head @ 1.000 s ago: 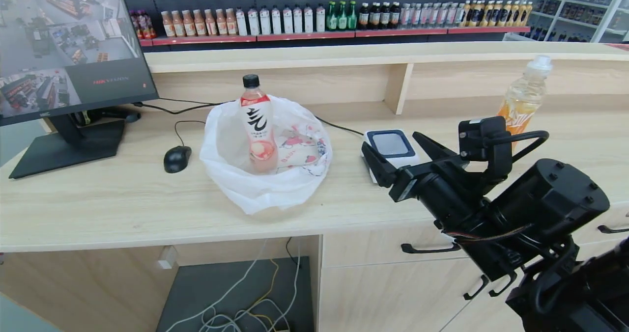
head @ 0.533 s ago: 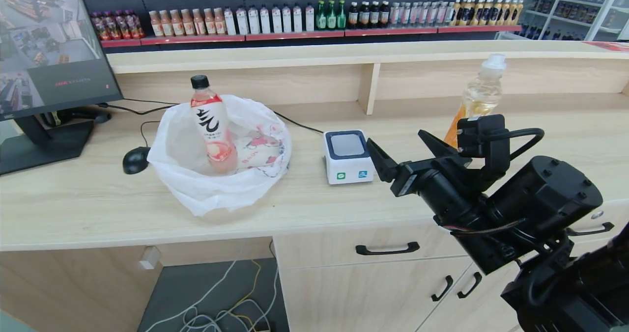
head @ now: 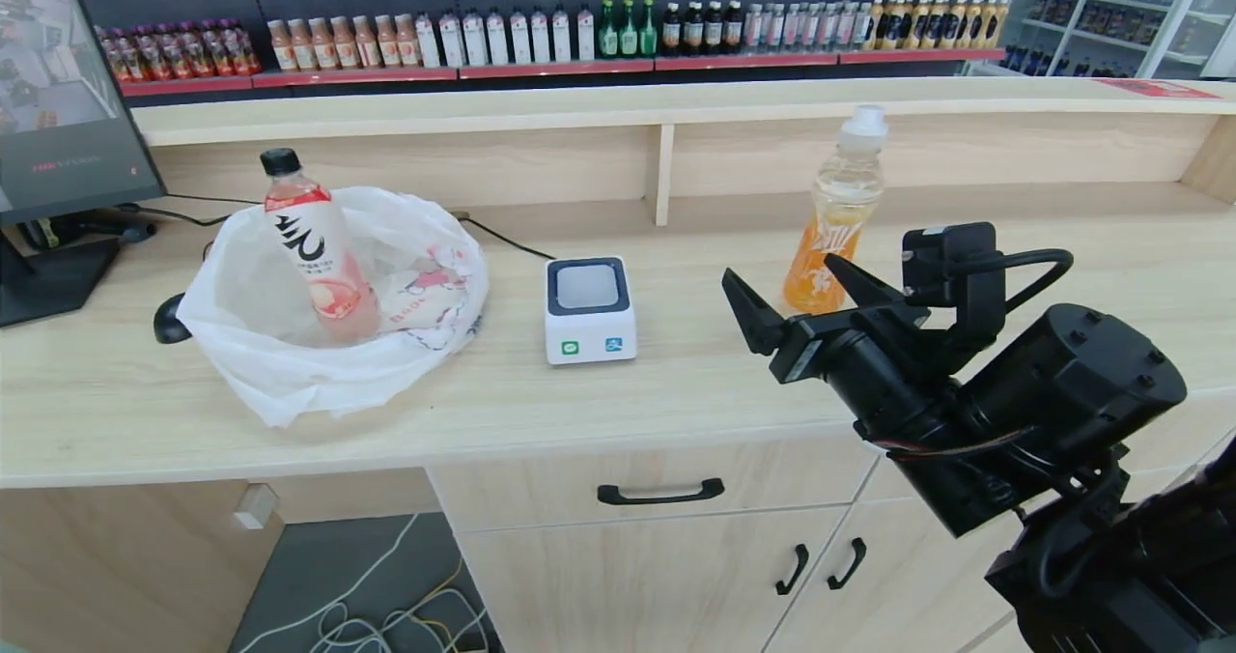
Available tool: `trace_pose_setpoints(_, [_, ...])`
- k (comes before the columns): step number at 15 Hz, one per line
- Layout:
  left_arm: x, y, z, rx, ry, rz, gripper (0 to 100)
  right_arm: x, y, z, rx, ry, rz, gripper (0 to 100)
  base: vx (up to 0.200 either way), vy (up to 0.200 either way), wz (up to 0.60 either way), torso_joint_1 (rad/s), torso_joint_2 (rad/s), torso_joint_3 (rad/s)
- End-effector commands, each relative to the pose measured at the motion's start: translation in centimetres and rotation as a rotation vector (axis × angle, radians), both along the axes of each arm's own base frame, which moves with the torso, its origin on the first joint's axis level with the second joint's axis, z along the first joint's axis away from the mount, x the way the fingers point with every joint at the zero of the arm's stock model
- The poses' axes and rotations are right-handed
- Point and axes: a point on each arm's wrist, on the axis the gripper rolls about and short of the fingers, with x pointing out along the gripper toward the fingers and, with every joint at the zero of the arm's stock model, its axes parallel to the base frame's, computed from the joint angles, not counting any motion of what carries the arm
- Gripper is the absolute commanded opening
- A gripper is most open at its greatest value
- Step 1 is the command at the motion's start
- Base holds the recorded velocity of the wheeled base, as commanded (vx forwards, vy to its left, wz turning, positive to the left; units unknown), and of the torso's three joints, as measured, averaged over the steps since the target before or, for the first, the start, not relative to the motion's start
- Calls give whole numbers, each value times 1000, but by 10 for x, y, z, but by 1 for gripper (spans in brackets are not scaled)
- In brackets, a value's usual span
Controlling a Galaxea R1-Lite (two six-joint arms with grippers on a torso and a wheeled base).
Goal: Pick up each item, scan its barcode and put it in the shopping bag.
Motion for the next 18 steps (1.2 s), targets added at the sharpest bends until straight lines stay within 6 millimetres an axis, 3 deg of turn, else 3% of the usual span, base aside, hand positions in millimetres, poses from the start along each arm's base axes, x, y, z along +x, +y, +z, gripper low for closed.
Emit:
trace_pose_setpoints(1, [0,0,0,0,0,2,100,2,-4,-2,-5,7,-15,100,0,-200,0,-2,2,2])
trace_pose_setpoints(7, [0,0,0,1,0,2,100,4,-12,-10,-26,36,-40,100,0,-200,0,1,2,2])
trace_pose_setpoints(14, [0,0,0,1,0,0,100,5,-3,-14,-41,36,-22,100,0,0,0,0,0,0])
trace_pose_setpoints(18, [0,0,0,4,2,0,100,19,2,-2,-12,3,-29,100,0,0,0,0,0,0])
